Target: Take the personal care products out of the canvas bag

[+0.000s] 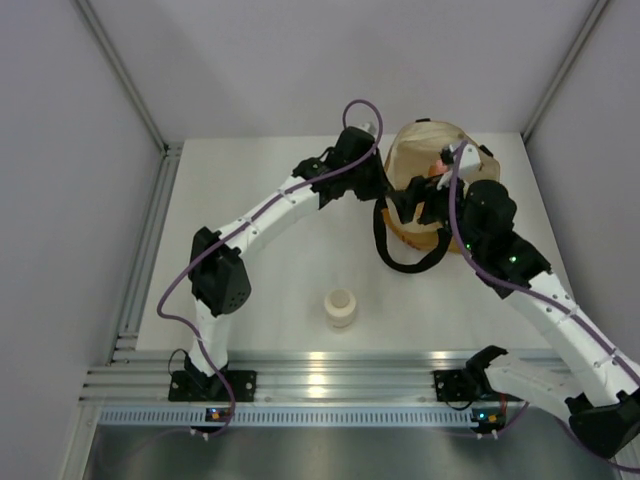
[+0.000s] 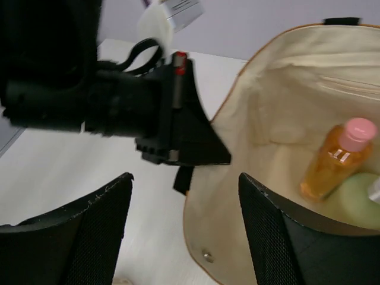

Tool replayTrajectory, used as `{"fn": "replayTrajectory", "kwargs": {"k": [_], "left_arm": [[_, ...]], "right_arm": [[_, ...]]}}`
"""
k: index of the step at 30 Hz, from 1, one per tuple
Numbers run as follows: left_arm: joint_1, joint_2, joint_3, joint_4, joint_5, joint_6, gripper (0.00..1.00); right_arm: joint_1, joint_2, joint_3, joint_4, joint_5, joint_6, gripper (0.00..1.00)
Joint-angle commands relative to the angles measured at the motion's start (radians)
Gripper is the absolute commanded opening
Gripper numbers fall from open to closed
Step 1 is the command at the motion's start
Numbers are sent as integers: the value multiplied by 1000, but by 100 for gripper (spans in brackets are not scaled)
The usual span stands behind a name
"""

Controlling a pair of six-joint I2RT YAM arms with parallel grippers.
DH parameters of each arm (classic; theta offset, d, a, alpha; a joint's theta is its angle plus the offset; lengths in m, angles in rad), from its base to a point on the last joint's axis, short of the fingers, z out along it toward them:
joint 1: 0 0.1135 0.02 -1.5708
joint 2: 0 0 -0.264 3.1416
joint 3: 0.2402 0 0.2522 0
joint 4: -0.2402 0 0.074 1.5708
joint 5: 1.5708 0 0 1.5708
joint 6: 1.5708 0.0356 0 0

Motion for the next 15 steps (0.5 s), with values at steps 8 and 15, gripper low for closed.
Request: {"fn": "replayTrajectory", "kwargs": {"k": [8, 15], "left_arm": [[-38, -58, -20, 6, -30, -64, 0], [-41, -83, -53, 6, -59, -121, 0]], "right_arm": [[-276, 171, 246, -264, 126, 173, 68], [-322, 360, 356, -275, 198, 104, 66]]}}
